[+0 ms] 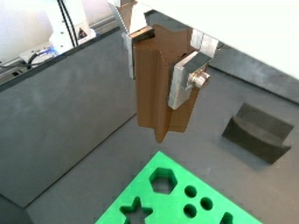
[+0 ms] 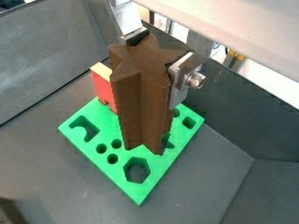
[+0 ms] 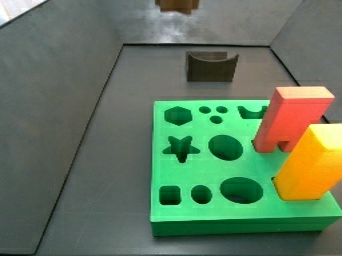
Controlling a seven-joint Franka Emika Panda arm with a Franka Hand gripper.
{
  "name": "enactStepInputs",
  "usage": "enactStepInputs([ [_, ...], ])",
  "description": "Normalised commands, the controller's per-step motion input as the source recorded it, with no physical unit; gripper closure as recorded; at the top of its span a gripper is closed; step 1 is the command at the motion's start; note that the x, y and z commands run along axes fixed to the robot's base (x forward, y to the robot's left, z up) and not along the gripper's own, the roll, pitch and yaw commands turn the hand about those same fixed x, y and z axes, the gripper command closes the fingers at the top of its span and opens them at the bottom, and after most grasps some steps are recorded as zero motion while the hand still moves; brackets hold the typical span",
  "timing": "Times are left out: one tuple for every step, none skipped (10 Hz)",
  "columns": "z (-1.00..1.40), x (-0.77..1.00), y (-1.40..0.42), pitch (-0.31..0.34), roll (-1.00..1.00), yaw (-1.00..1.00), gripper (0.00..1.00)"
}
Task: Pick up the star object. Move up. Place the star object on the fixture. Regrasp the star object. Move to above the board. Insert the star object.
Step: Insert the star object.
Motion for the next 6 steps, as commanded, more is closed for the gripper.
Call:
enactStepInputs([
  [-0.4,0.22,-0.18,-0.02,-0.08,-0.02,1.0],
  [-0.41,0.24,-0.17,-0.004,-0.07,-0.01,1.0],
  [-0.45,0.22,-0.17,-0.007,-0.05,-0.01,1.0],
  [-0.54,0.15,-0.23,-0.016,0.0,-0.02,1.0],
  [-0.58,0.14,-0.35,0.0,0.19,-0.02,1.0],
  [-0.53,0.06,-0.33,0.009,0.31,-0.12,1.0],
])
